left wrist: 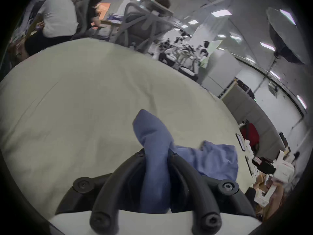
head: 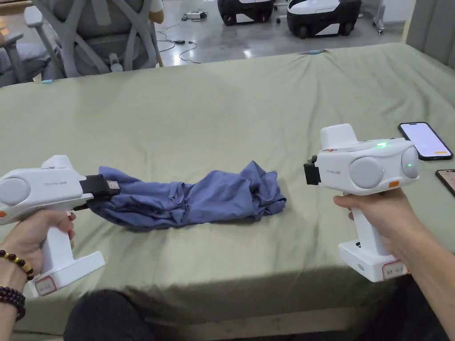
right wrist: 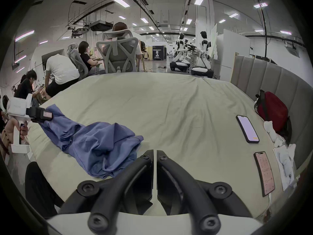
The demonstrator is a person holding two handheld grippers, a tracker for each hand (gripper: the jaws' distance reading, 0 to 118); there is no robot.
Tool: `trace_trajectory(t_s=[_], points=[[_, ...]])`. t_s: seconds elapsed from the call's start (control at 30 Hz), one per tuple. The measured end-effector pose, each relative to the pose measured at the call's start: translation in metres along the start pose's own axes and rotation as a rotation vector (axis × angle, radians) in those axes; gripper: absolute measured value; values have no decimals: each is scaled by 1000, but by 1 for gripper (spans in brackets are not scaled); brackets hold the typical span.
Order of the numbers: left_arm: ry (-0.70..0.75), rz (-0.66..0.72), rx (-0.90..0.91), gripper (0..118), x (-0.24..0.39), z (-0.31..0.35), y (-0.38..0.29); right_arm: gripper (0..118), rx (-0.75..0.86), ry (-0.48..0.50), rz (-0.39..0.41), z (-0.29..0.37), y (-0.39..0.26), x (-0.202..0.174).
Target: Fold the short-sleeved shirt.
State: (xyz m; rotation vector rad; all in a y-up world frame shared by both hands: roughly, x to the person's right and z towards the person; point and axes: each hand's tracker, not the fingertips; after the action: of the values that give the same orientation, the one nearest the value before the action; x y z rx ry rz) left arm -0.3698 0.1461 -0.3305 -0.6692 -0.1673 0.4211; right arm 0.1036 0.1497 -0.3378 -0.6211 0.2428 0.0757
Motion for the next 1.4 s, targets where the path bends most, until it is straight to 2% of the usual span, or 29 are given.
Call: trace_trajectory(t_s=[0.1, 0.23, 0.37, 0.43, 0.53, 0.6, 0.63, 0.7, 0.73, 0.83, 0.9, 0.93, 1.0, 1.03, 1.07, 1.1, 1.13, 1.17, 1.23, 1.4], points=[[-80, -38, -22, 15, 48, -6, 2, 4, 0, 7, 1, 0, -1, 0], [-194, -176, -49, 15, 121, -31, -7, 4, 9, 7, -13, 7, -4, 5], [-291, -131, -131, 15, 177, -72, -21, 4, 12, -4, -28, 16, -9, 16], [-304, -151, -165, 15, 198, -92, -30, 4, 4, -25, -31, 19, -12, 21], [-220, -248, -238, 16, 217, -129, -47, 4, 6, -33, -33, 26, -17, 28], [-208, -239, -267, 19, 217, -142, -54, 4, 7, -38, -40, 30, -20, 33], [-218, -233, -274, 28, 216, -145, -56, 4, 6, -42, -44, 31, -21, 35], [-265, -229, -264, 37, 213, -135, -54, 4, -4, -49, -39, 30, -23, 38], [-316, -220, -250, 49, 213, -126, -51, 4, -9, -53, -35, 29, -24, 39], [-406, -238, -190, 118, 212, -93, -35, 4, -21, -51, -38, 24, -26, 40], [-432, -267, -52, 115, 205, -66, -24, 4, -24, -40, -40, 22, -28, 37], [-419, -277, -14, 118, 200, -56, -19, 4, -25, -35, -40, 21, -29, 34], [-356, -260, -2, 118, 189, -43, -10, 4, -29, -24, -39, 20, -29, 27], [-359, -249, -15, 104, 183, -40, -6, 4, -27, -13, -35, 19, -29, 24], [-371, -243, -28, 81, 177, -40, -3, 5, -27, -3, -33, 17, -28, 20], [-384, -242, -38, 50, 173, -41, -3, 5, -28, 2, -32, 16, -28, 17], [-383, -249, -40, 9, 175, -44, -7, 5, -27, 8, -31, 14, -26, 14], [-367, -277, -44, 0, 178, -48, -13, 5, -25, 14, -26, 14, -25, 12], [-340, -322, -77, 0, 185, -63, -23, 5, -23, 26, -19, 15, -24, 8], [-376, -312, -217, 0, 207, -121, -53, 5, -11, 30, -20, 23, -23, 10]])
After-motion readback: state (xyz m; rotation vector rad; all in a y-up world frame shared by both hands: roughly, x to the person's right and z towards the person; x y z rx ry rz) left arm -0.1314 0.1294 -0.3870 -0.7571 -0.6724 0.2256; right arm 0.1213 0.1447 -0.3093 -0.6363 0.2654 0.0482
